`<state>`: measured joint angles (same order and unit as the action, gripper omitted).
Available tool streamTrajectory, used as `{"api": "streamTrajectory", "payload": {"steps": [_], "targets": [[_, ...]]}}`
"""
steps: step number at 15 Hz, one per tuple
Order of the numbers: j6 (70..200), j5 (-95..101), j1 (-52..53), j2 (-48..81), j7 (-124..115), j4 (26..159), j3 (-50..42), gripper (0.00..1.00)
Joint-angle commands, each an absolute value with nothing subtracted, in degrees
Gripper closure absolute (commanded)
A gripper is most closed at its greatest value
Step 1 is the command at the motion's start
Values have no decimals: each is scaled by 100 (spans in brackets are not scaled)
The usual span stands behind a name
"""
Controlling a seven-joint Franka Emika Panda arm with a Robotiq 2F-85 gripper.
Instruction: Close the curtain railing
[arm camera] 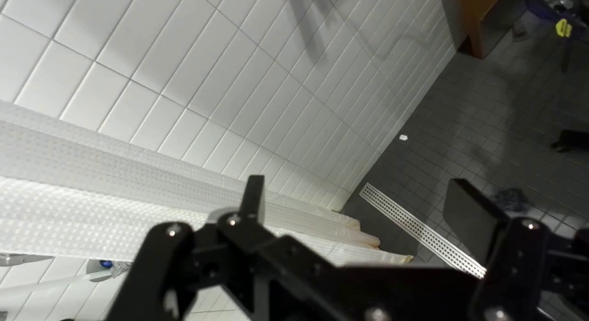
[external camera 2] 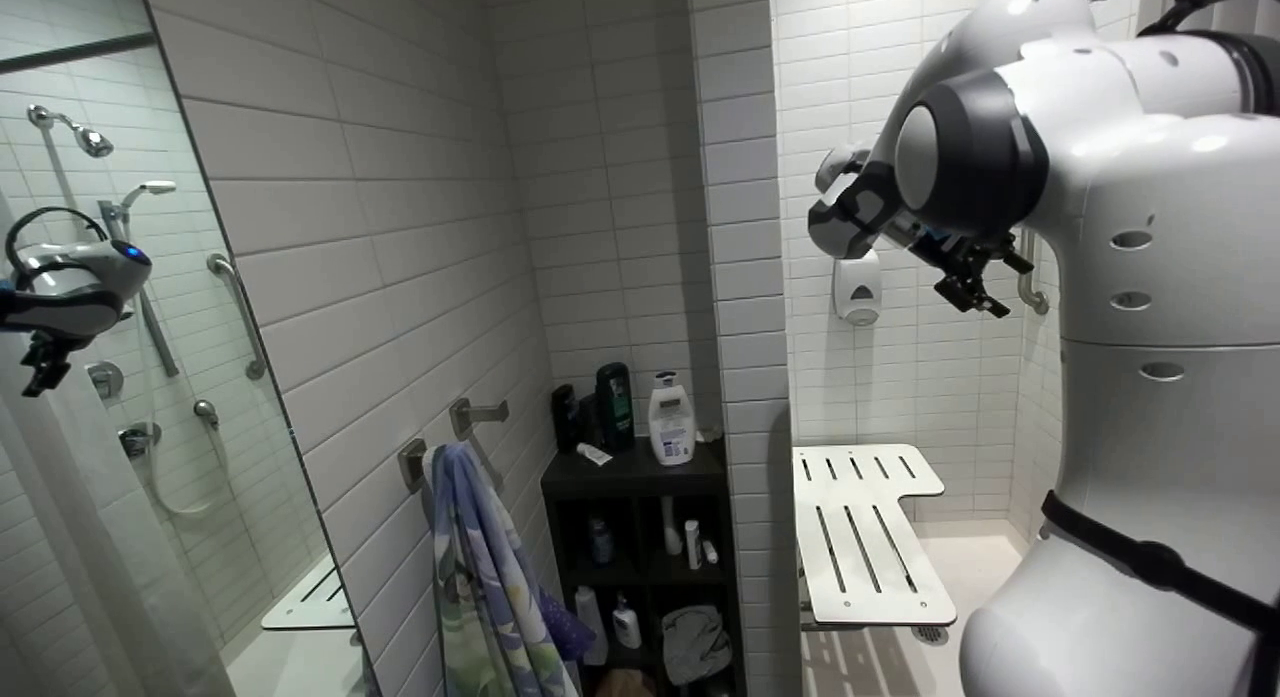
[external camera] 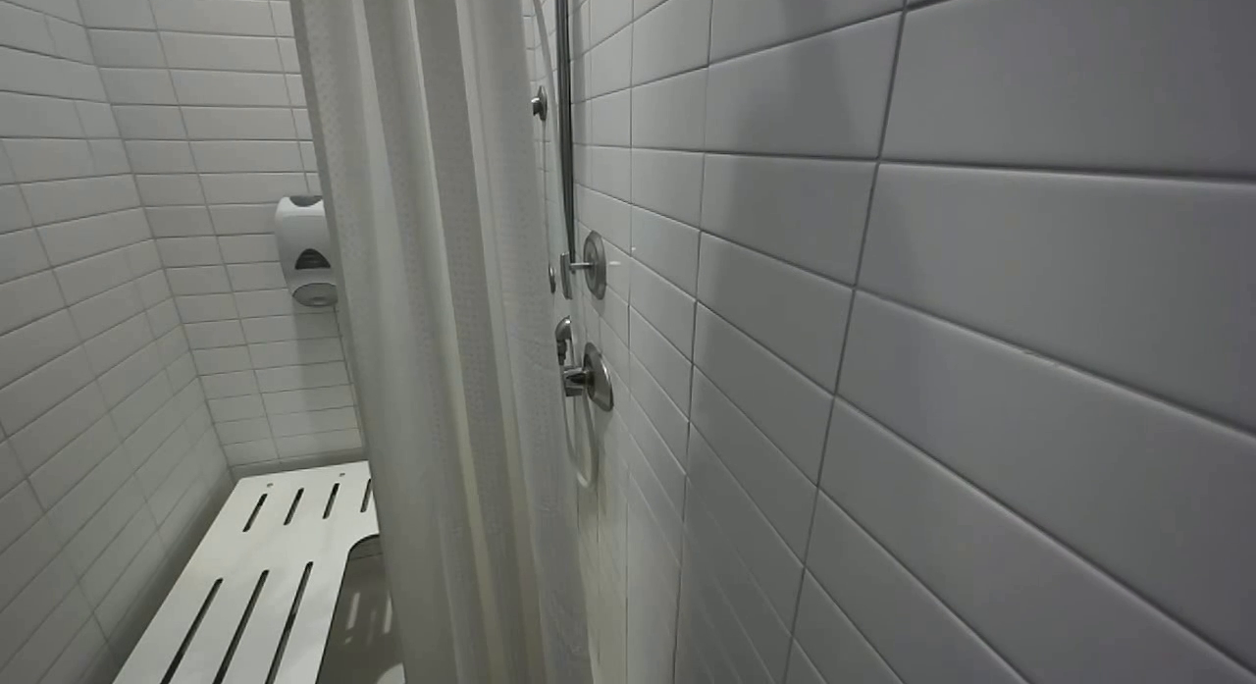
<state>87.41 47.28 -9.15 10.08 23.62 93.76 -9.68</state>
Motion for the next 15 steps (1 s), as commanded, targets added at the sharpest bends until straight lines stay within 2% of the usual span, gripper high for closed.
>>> {"api": "streamTrajectory", "payload": {"steps": [1, 5, 15], "targets": [[8902, 5421, -1040, 1218, 3142, 9207, -983, 0], [9357, 6124, -1283, 1469, 3796, 9008, -1083, 0], [10150, 5942, -2096, 2584, 5691, 7593, -1326, 0]]}}
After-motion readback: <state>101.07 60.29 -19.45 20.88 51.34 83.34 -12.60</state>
